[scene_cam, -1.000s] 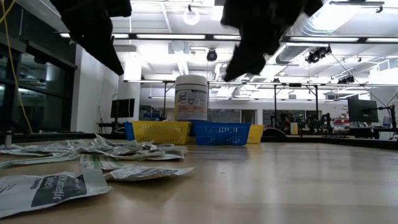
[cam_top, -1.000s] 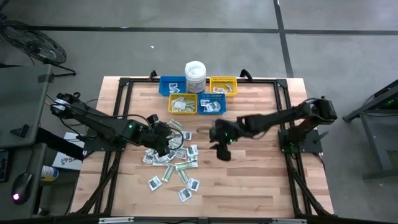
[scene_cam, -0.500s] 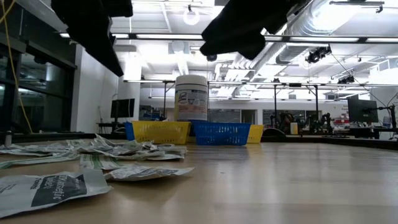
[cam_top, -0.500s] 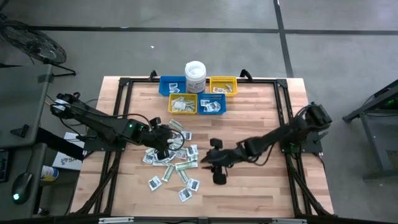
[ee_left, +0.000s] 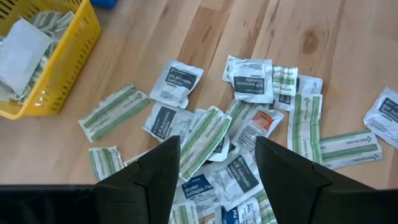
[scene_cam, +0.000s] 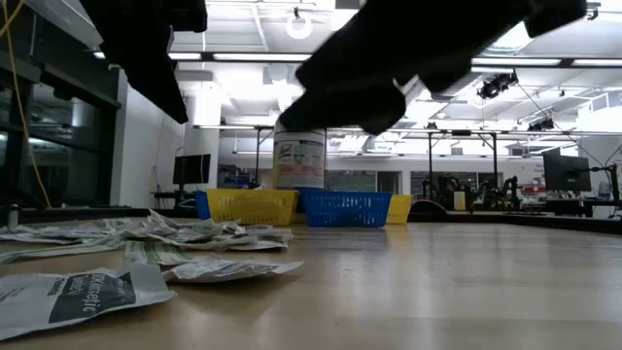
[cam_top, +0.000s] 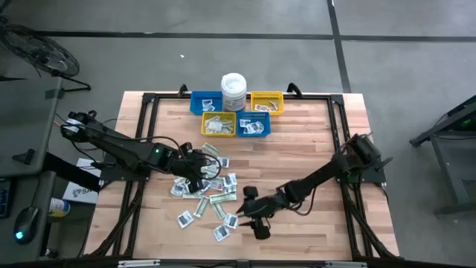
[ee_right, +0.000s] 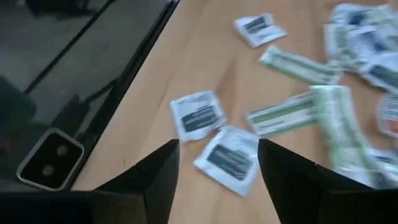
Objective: Pick & Place First Aid Supplies
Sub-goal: Put the black towelette pack into the right blue bin
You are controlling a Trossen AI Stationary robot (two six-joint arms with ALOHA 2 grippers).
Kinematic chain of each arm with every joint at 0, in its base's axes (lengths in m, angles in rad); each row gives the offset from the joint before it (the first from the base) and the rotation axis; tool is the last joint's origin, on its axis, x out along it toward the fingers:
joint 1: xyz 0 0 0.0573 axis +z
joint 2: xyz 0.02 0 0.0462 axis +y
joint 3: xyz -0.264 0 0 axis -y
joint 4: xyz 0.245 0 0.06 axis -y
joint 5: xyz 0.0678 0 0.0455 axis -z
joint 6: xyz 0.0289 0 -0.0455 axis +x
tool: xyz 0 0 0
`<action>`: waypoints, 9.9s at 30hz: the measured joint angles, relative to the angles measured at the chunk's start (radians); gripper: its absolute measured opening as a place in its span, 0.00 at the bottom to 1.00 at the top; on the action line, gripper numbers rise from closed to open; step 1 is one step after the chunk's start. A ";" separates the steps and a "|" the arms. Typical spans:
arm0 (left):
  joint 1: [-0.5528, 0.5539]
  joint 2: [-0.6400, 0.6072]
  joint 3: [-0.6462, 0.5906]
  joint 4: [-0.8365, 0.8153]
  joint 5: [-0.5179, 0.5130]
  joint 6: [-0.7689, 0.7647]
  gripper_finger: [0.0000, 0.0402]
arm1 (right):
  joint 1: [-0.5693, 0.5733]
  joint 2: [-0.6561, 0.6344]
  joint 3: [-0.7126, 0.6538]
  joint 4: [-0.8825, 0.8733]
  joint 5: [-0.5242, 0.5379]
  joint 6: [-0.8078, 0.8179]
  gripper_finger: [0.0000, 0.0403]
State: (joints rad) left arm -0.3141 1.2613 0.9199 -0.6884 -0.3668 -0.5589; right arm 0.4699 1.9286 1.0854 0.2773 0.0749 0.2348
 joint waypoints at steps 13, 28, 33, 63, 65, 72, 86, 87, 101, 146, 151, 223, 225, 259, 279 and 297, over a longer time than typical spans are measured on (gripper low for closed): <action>0.000 0.041 0.001 0.010 0.032 -0.029 0.51 | 0.008 0.239 0.213 -0.047 0.016 -0.092 0.52; 0.000 0.046 0.000 0.006 0.035 -0.025 0.51 | 0.022 0.258 0.247 -0.306 0.046 -0.029 0.48; 0.000 0.046 0.000 0.006 0.035 -0.025 0.51 | 0.019 0.256 0.247 -0.395 0.048 -0.004 0.37; 0.000 0.046 0.000 0.015 0.007 -0.024 0.51 | 0.022 0.160 0.232 -0.473 0.085 -0.015 0.00; 0.000 0.046 0.000 0.017 0.005 -0.025 0.51 | 0.019 0.130 0.232 -0.522 0.116 -0.022 0.00; 0.000 0.046 0.000 0.042 0.006 -0.023 0.51 | -0.022 0.035 0.234 -0.682 0.141 -0.026 0.00; 0.000 0.046 0.000 0.037 -0.117 0.028 0.51 | -0.289 -0.071 0.238 -0.872 0.207 0.213 0.00; 0.000 0.046 0.000 0.036 -0.126 0.034 0.51 | -0.310 -0.071 0.238 -0.873 0.207 0.213 0.00; 0.000 0.046 0.000 0.036 -0.313 0.084 0.51 | -0.602 -0.071 0.238 -0.868 0.222 0.211 0.00; 0.000 0.046 0.000 0.043 -0.357 0.077 0.51 | -0.854 -0.066 0.240 -0.838 0.175 0.169 0.00; 0.000 0.046 0.000 0.043 -0.354 0.078 0.51 | -0.875 -0.066 0.240 -0.837 0.161 0.173 0.00; 0.000 0.018 0.001 -0.073 -0.205 -0.100 0.51 | -0.597 -0.274 0.150 -0.572 -0.104 -0.153 0.53; 0.000 0.018 0.001 -0.080 -0.211 -0.103 0.51 | -0.568 -0.248 0.150 -0.532 -0.083 -0.161 0.53; 0.000 0.016 0.001 -0.353 -0.219 -0.258 0.51 | -0.508 0.174 0.150 -0.182 -0.152 -0.247 0.53; 0.000 0.016 0.001 -0.353 -0.217 -0.254 0.51 | -0.515 0.175 0.151 -0.258 -0.141 -0.279 0.53; 0.000 0.016 0.001 -0.345 -0.200 -0.258 0.51 | -0.516 0.168 0.155 -0.465 -0.164 -0.089 0.52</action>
State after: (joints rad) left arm -0.3141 1.2774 0.9207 -1.0336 -0.5667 -0.8169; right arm -0.0463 2.0968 1.2404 -0.1872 -0.0895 0.1459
